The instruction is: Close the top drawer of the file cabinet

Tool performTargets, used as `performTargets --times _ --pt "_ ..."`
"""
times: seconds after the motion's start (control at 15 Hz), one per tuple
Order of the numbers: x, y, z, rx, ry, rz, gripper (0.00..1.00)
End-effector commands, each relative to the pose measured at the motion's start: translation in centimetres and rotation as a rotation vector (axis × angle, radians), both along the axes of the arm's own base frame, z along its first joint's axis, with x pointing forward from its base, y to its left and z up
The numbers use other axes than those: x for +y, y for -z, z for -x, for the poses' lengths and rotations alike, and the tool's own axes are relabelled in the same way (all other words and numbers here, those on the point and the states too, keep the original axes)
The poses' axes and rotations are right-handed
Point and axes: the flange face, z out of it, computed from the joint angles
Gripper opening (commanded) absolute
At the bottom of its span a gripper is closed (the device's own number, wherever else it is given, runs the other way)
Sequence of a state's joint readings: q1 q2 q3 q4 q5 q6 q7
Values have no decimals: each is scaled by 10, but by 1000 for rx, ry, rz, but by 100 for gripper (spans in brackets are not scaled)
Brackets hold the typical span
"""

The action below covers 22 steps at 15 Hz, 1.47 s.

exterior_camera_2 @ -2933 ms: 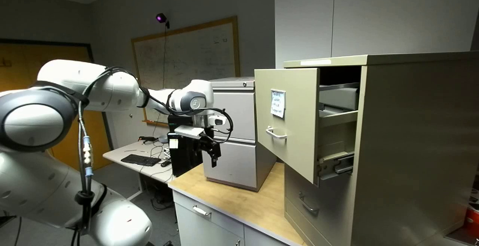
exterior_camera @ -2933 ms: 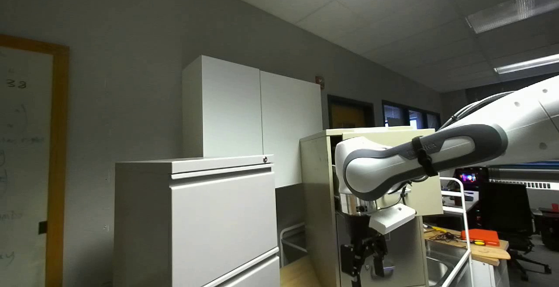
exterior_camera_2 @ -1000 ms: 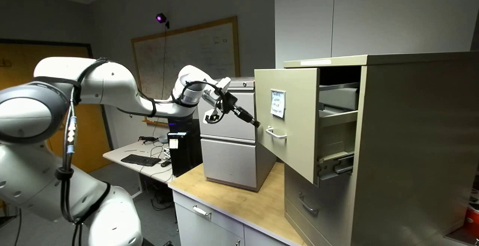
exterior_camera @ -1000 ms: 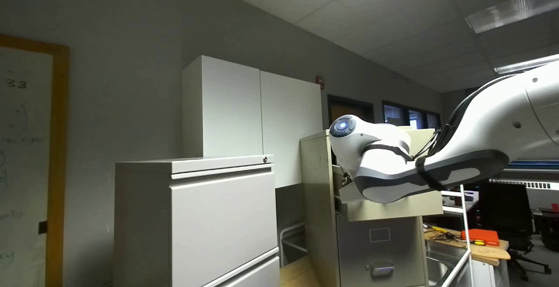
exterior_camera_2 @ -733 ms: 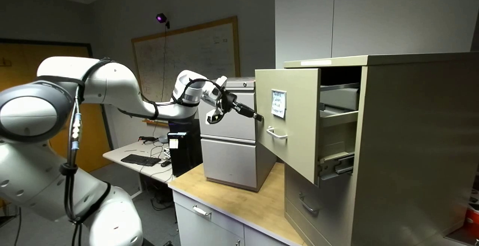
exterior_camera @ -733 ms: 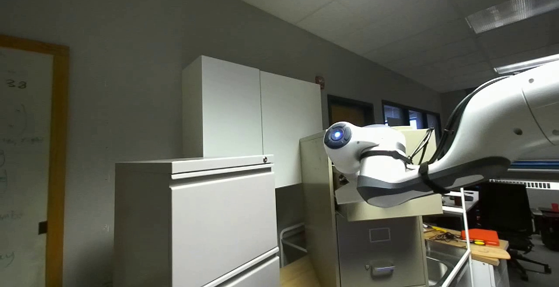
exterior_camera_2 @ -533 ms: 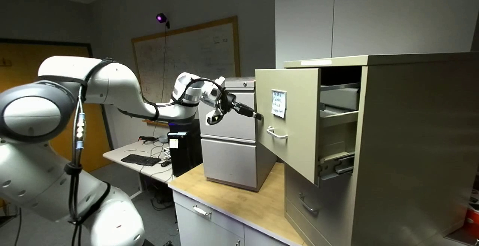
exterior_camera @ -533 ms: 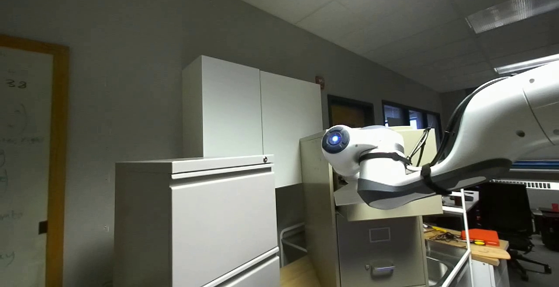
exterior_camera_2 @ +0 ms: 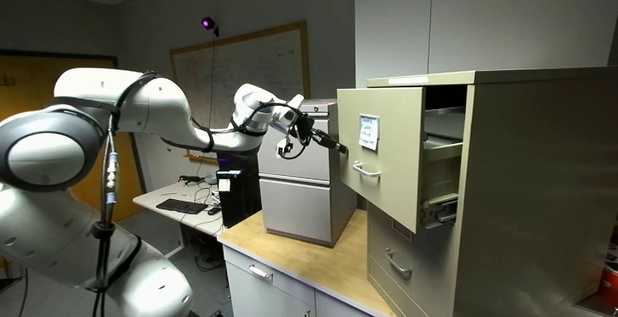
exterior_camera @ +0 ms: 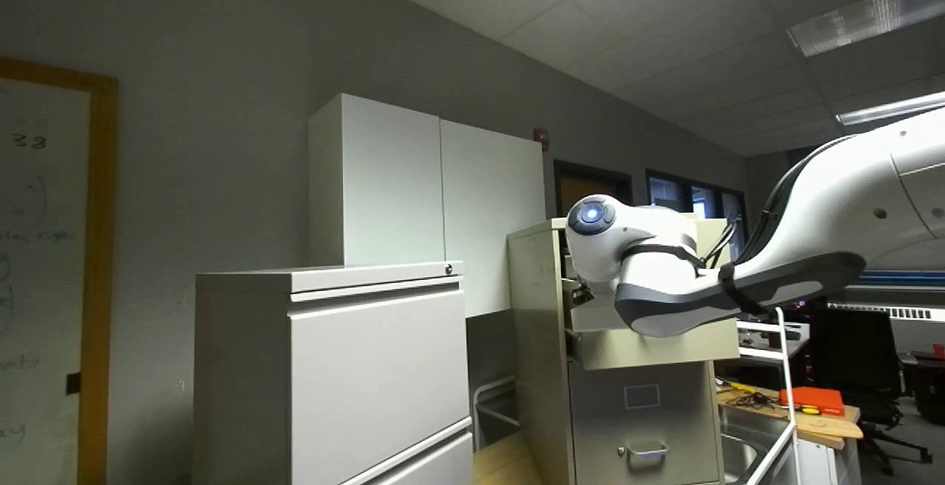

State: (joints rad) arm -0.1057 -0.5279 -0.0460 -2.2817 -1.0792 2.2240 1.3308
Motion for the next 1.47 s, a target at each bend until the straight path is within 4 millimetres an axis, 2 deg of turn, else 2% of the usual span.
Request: performTargets --times 0.0,0.8,1.4 --pt "-46 -23 -46 -3 -76 -21 0" --pt "-114 -38 -95 85 -164 -216 0" --pt "-145 -47 -135 182 -215 -335 0"
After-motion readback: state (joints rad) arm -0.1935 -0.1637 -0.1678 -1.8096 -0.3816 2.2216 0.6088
